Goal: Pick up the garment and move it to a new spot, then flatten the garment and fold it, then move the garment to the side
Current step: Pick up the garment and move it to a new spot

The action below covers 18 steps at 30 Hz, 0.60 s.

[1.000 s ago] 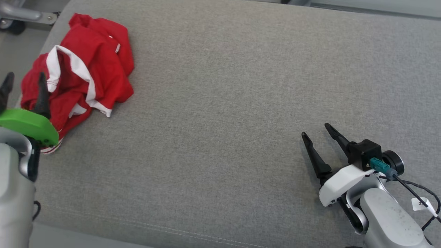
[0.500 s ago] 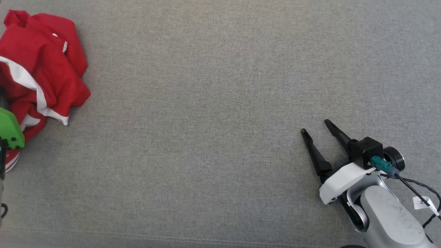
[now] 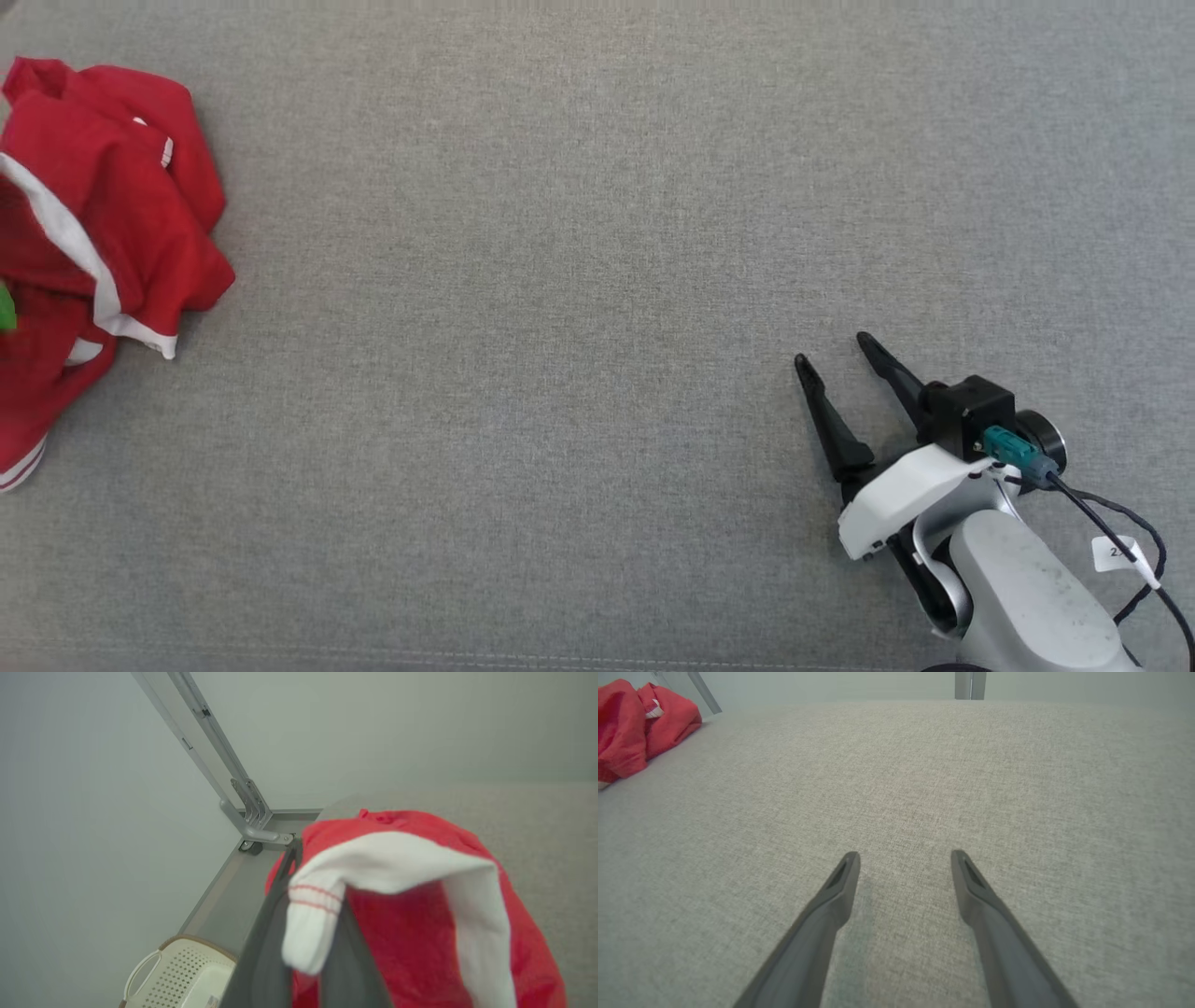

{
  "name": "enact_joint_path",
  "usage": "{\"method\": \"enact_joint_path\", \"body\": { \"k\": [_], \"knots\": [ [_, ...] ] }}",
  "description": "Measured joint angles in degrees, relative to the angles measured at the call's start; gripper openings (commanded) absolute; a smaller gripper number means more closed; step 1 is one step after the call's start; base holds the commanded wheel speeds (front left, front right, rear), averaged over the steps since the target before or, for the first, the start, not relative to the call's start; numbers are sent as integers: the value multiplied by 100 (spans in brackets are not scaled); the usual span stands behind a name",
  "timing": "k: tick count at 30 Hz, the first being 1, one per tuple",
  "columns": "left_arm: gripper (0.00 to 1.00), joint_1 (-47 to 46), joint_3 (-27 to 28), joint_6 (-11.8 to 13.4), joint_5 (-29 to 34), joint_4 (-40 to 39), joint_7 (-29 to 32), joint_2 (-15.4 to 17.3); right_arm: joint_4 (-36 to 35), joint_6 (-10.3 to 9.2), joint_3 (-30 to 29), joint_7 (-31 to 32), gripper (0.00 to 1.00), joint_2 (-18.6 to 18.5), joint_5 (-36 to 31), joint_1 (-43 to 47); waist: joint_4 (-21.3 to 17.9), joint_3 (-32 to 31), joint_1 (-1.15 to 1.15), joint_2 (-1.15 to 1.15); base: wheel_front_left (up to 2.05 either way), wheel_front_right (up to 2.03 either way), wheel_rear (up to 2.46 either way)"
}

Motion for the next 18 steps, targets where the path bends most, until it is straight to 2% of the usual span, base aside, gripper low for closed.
{"method": "enact_joint_path", "body": {
  "k": [4, 7, 13, 18],
  "knots": [
    [0, -498, -197, -187, 194, -534, -199, -18, 51, 0, -24, 4, 100, 185, 48, 147, -10, -239, 0, 0, 0, 0, 0],
    [0, -706, -357, -381, 305, -964, -247, -208, 91, 0, -38, 4, 100, 364, 68, 281, -32, -455, 0, 0, 0, 0, 0],
    [0, -953, -780, -611, 478, -1646, -267, -842, 162, 0, -167, 5, 100, 541, 153, 565, -180, -870, 0, 0, 0, 0, 0],
    [0, -1029, -1039, -715, 471, -2127, -274, -1350, 235, -1, -200, 4, 100, 620, 177, 714, -515, -1072, 0, 0, 0, 0, 0]
  ]
}}
